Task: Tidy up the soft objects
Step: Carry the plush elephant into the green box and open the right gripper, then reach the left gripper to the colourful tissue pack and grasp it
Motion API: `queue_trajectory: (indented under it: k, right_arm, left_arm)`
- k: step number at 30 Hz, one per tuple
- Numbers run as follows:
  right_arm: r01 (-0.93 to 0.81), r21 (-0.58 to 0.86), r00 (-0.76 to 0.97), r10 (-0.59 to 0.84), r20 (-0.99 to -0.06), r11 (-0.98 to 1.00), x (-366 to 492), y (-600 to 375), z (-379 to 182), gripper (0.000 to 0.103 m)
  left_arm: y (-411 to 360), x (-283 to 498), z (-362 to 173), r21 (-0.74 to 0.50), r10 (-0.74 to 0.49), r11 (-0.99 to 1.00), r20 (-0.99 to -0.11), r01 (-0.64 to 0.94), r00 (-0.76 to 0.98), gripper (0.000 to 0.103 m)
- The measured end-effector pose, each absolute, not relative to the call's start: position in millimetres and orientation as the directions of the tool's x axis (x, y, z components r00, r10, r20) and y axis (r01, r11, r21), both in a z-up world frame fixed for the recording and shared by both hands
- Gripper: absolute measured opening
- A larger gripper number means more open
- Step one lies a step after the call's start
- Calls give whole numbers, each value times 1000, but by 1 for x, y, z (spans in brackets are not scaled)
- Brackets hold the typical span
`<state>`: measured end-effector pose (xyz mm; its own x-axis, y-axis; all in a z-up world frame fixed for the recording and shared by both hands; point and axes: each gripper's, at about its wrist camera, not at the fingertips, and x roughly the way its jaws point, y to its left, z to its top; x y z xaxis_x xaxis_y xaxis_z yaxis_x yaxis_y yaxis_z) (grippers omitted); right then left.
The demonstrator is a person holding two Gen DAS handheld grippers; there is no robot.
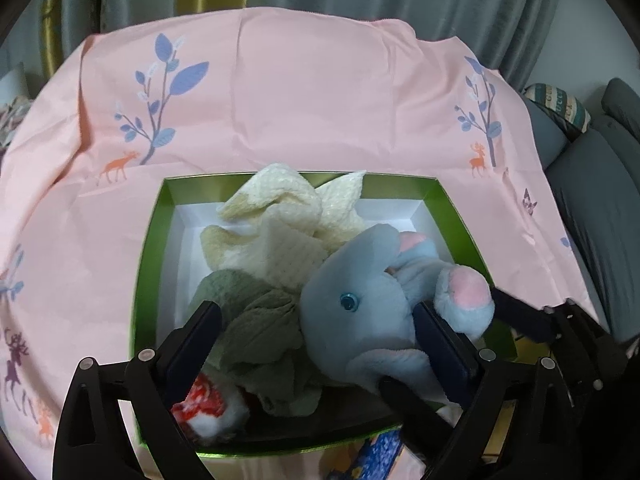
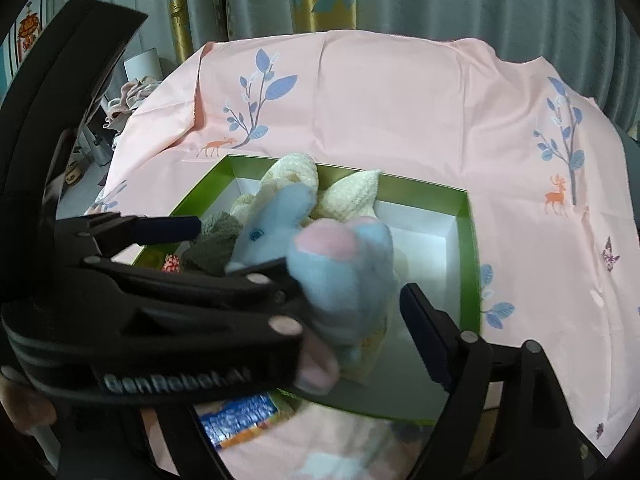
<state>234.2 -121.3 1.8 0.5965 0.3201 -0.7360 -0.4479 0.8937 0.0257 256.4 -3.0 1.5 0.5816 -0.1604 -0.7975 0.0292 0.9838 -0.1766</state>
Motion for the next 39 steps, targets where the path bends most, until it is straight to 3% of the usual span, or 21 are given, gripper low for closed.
queue_trajectory:
  k: [9,13,19,33,39]
  right_arm:
    - [-406,6,679,306,-667,914,188,-155,25,88]
    - [-379,11,713,300,-634,925,163,-170,36,100]
    - [-351,34,740,299,-603,936,128,-190,52,102]
    - [-412,92,709,382,-593,906,65,-202,47,102]
    - [-467,123,642,431,-634,876,51,-199,20,102]
  left_arm:
    - [1,225,22,-123,-98,992,-773,3,627,97]
    - [-2,203,36,-104,-90,994,-745,17,660,97]
    - [-9,163,58,-87,-89,995,-696,40,713,97]
    - [-14,69,68,-160,-153,985,-628,66,763,97]
    - [10,41,31,-326,-278,943,-653,70,704,97]
